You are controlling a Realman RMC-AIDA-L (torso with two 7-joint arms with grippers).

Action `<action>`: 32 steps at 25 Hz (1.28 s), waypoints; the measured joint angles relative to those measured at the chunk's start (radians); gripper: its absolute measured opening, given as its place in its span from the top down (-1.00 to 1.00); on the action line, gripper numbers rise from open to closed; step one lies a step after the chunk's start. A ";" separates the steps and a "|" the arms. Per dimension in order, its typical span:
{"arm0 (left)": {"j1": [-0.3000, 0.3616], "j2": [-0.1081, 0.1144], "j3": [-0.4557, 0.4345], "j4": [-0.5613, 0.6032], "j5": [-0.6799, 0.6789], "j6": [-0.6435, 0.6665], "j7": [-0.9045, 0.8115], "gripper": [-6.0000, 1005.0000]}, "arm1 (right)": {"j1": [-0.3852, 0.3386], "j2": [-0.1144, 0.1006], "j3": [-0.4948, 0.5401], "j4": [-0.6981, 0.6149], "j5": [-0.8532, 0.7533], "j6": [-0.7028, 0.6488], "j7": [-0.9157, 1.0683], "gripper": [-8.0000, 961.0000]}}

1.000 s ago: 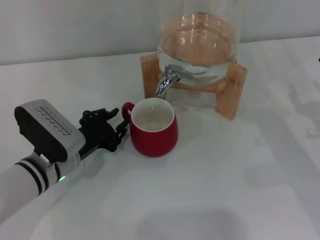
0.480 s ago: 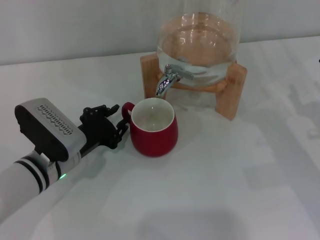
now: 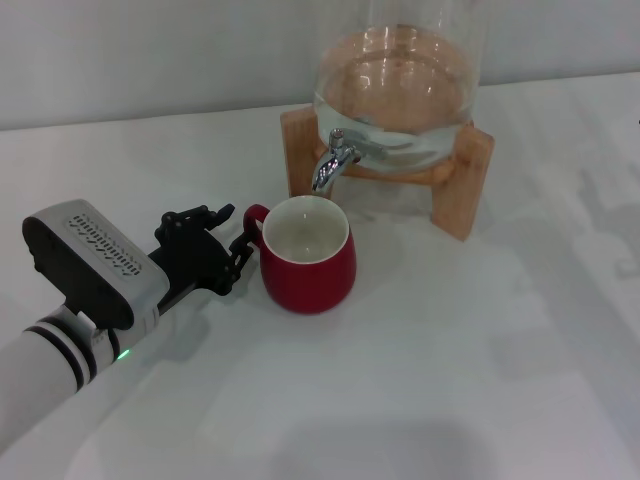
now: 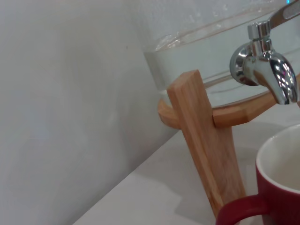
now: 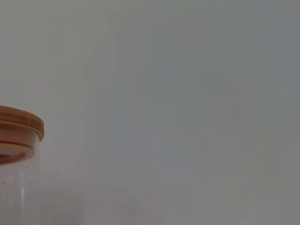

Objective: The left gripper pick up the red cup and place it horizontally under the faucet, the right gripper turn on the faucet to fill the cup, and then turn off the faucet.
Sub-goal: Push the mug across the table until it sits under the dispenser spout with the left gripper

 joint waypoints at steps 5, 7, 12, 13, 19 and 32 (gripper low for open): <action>0.005 0.000 0.000 0.006 0.000 0.000 0.008 0.28 | -0.002 0.000 -0.001 0.000 0.000 0.000 0.000 -0.51; 0.019 0.000 0.000 0.024 -0.001 0.000 0.023 0.28 | -0.007 0.000 -0.005 0.000 0.000 0.000 0.000 -0.51; 0.059 0.000 -0.009 0.074 -0.001 -0.006 0.058 0.27 | -0.012 0.000 -0.011 0.000 0.000 -0.001 0.000 -0.51; 0.061 0.000 -0.010 0.076 -0.001 -0.008 0.061 0.27 | -0.012 0.000 -0.011 0.000 0.000 -0.001 0.000 -0.51; 0.076 0.000 -0.011 0.078 -0.001 -0.009 0.064 0.27 | -0.012 0.000 -0.012 0.000 0.000 -0.002 0.000 -0.51; 0.104 0.000 -0.014 0.089 -0.009 -0.009 0.075 0.25 | -0.017 -0.001 -0.014 -0.001 0.000 -0.002 0.000 -0.51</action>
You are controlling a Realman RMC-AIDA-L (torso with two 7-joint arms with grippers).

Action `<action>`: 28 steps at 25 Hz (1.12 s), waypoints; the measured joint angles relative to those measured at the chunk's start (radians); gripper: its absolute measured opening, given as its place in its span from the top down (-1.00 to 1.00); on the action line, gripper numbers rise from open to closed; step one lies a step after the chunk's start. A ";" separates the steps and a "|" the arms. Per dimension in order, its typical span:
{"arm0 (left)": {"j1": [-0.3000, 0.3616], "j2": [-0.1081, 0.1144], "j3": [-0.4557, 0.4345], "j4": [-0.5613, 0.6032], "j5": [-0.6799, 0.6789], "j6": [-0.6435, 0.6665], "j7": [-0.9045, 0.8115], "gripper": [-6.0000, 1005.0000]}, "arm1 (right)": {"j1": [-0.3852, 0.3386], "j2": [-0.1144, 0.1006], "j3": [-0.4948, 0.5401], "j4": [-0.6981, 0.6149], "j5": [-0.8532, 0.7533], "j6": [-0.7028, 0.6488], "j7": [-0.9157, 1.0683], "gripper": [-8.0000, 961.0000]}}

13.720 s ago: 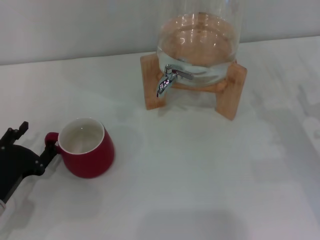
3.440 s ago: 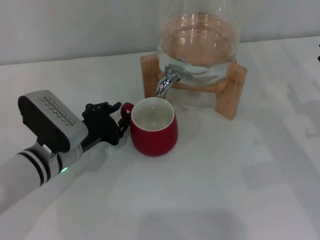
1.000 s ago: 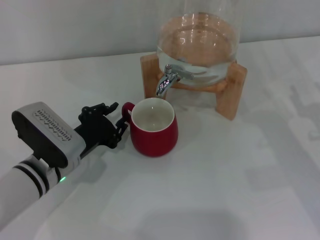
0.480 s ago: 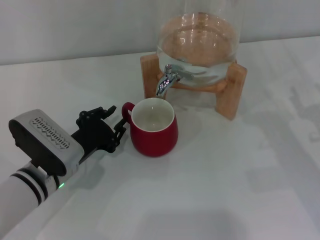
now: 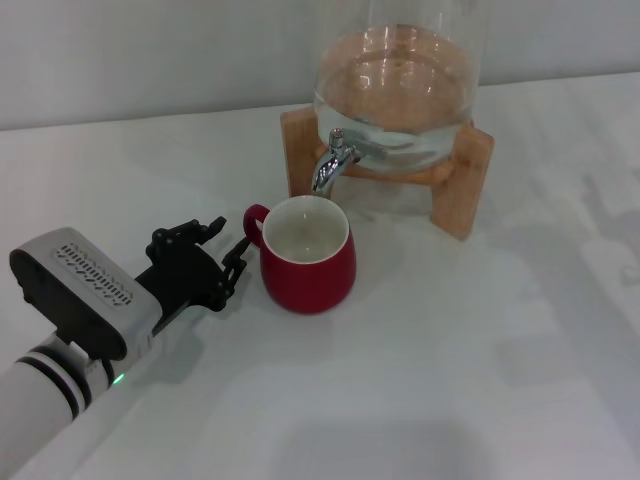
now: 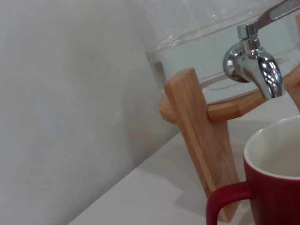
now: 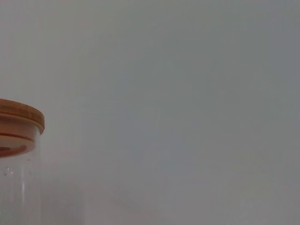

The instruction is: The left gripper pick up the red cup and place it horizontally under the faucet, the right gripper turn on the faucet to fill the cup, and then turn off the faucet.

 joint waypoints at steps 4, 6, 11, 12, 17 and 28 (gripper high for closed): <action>0.011 0.000 -0.011 0.000 -0.002 0.000 0.010 0.24 | -0.001 0.000 0.000 -0.001 0.000 0.000 0.000 -0.51; 0.016 0.000 -0.012 0.001 -0.015 0.000 0.023 0.24 | -0.001 0.000 0.000 -0.002 0.000 0.000 0.000 -0.51; 0.029 0.002 -0.016 0.001 -0.074 0.004 0.067 0.23 | -0.001 0.000 0.000 -0.004 0.000 0.000 0.000 -0.51; 0.031 0.003 -0.021 0.001 -0.080 0.005 0.075 0.23 | -0.001 0.000 0.000 -0.004 0.000 0.000 0.000 -0.51; 0.048 0.002 -0.073 0.002 -0.087 0.011 0.101 0.23 | -0.001 0.000 0.000 -0.006 0.000 0.002 0.000 -0.51; 0.126 0.007 -0.276 0.008 -0.114 0.163 0.095 0.21 | 0.014 0.000 -0.012 -0.008 0.000 0.013 0.015 -0.51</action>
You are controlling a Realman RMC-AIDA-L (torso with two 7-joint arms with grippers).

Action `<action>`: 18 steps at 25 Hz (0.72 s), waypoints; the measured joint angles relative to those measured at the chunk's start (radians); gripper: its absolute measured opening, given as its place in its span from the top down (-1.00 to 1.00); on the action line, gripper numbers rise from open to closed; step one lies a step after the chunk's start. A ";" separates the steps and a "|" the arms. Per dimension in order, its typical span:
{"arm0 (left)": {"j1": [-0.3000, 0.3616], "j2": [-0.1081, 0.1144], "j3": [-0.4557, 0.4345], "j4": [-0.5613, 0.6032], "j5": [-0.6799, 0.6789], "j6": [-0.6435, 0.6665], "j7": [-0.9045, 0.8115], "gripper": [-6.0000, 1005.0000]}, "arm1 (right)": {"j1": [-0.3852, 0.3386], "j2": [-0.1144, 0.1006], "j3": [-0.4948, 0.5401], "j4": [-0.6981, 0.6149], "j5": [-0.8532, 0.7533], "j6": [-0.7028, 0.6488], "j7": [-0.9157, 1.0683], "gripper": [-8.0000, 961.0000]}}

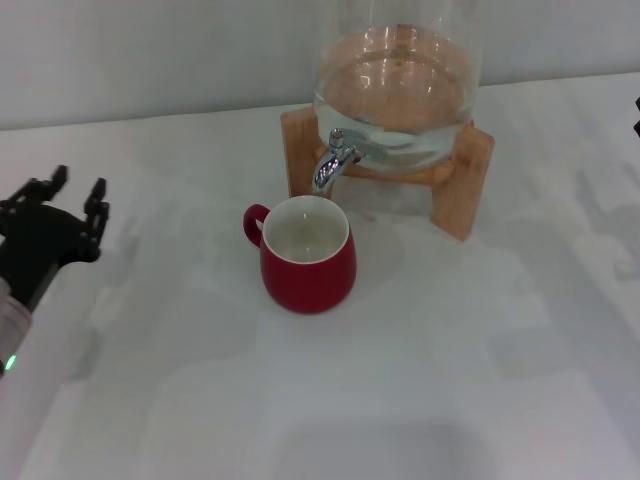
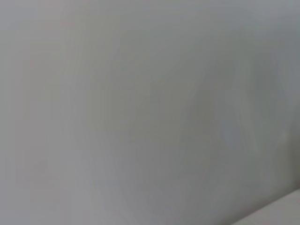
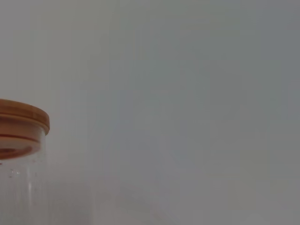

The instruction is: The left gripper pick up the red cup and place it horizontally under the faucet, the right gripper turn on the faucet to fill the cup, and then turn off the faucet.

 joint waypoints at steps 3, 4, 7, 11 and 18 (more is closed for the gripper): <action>0.005 0.001 -0.028 -0.001 -0.008 0.009 0.000 0.21 | 0.002 -0.001 -0.008 -0.007 0.000 -0.003 0.021 -0.51; 0.006 0.001 -0.037 -0.001 -0.010 0.012 0.001 0.14 | 0.002 -0.001 -0.009 -0.007 0.000 -0.006 0.021 -0.51; 0.008 0.001 -0.072 0.000 -0.016 0.014 0.005 -0.07 | 0.008 -0.002 -0.009 -0.007 0.000 -0.008 0.023 -0.51; 0.010 0.000 -0.117 0.001 -0.023 0.016 0.003 -0.37 | 0.019 -0.002 -0.016 -0.007 0.000 -0.009 0.027 -0.51; 0.042 0.003 -0.165 0.003 -0.034 0.073 0.009 -0.65 | 0.013 -0.001 -0.101 -0.007 0.000 -0.029 0.061 -0.51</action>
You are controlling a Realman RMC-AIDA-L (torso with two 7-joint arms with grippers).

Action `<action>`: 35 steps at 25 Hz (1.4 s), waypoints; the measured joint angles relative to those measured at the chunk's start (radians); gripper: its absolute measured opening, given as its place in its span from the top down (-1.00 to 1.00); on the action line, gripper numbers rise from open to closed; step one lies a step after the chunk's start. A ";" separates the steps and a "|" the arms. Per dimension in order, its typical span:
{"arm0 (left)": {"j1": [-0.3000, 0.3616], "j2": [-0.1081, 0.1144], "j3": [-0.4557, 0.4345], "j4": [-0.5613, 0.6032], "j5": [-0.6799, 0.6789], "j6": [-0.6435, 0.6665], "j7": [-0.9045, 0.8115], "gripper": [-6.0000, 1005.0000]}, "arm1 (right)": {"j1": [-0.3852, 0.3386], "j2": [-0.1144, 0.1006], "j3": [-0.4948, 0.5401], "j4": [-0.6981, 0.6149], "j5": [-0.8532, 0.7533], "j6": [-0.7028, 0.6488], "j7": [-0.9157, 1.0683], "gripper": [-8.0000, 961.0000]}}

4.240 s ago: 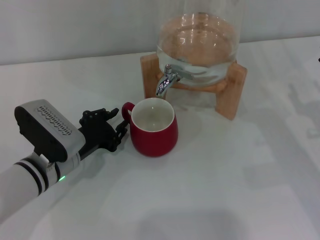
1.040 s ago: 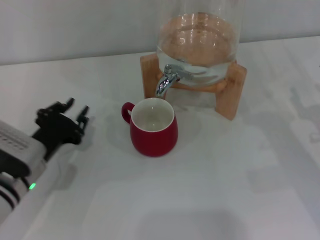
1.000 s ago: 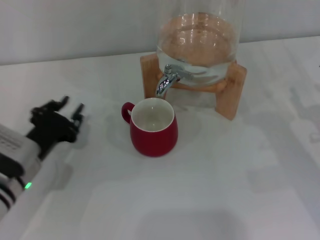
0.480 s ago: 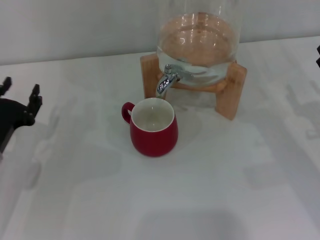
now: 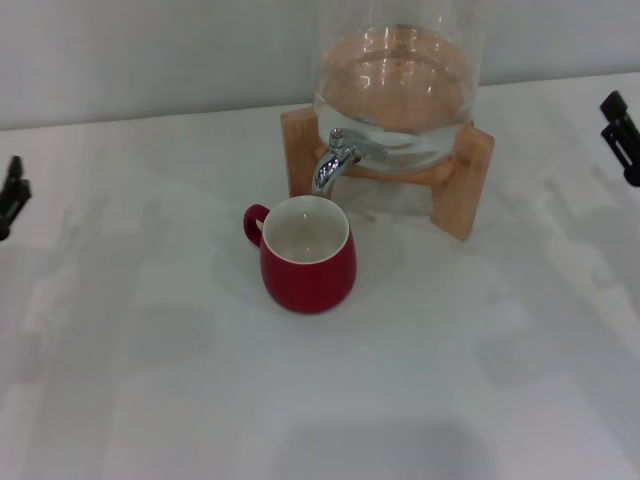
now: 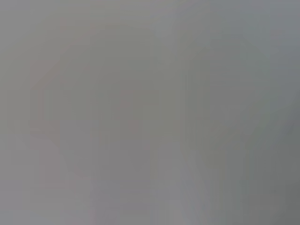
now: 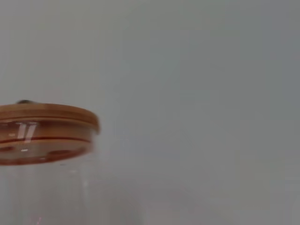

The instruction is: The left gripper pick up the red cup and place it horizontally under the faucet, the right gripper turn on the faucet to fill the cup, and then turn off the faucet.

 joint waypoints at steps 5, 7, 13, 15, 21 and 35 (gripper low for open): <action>0.041 -0.002 -0.029 -0.007 -0.001 0.104 0.001 -0.73 | -0.030 0.001 -0.080 0.009 -0.001 -0.066 0.001 -0.51; 0.057 -0.003 -0.032 -0.008 -0.001 0.130 0.001 -0.76 | -0.038 0.001 -0.119 0.009 -0.001 -0.090 0.011 -0.51; 0.081 -0.006 -0.032 -0.019 -0.007 0.153 0.002 -0.76 | -0.045 0.001 -0.227 0.002 -0.001 -0.112 0.065 -0.51; 0.082 -0.007 -0.032 -0.036 -0.009 0.177 0.002 -0.76 | -0.037 0.004 -0.265 0.005 -0.002 -0.113 0.066 -0.51; 0.083 -0.008 -0.023 -0.058 -0.010 0.206 0.000 -0.76 | 0.007 0.010 -0.355 0.023 -0.003 -0.109 0.067 -0.51; 0.073 -0.010 -0.020 -0.107 -0.012 0.231 -0.011 -0.76 | 0.067 0.013 -0.379 0.042 -0.064 -0.101 0.092 -0.51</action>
